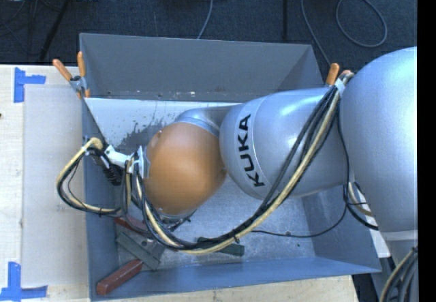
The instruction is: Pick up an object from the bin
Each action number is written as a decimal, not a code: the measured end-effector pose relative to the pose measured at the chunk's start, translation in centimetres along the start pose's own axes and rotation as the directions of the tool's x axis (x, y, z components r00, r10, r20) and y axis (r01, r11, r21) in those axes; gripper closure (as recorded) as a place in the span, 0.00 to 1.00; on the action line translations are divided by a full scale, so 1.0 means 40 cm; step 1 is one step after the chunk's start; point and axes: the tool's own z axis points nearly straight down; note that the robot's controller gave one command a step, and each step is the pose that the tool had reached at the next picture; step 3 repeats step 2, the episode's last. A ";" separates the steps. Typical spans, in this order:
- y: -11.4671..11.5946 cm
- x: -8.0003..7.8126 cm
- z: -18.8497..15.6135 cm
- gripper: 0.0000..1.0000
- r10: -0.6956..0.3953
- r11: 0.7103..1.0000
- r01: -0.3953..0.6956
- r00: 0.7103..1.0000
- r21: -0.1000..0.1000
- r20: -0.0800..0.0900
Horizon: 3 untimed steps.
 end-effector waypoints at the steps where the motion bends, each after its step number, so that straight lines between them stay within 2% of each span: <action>1: 0.117 0.027 -0.285 1.00 0.057 0.998 -0.057 0.998 0.006 -0.005; 2: 0.183 0.146 -0.373 1.00 0.071 0.998 -0.070 0.998 0.004 -0.005; 3: 0.183 0.146 -0.373 1.00 0.071 0.998 -0.070 0.998 0.004 -0.005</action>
Offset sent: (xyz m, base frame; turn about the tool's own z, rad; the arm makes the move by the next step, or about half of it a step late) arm -0.0115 -0.0458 0.1111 0.0494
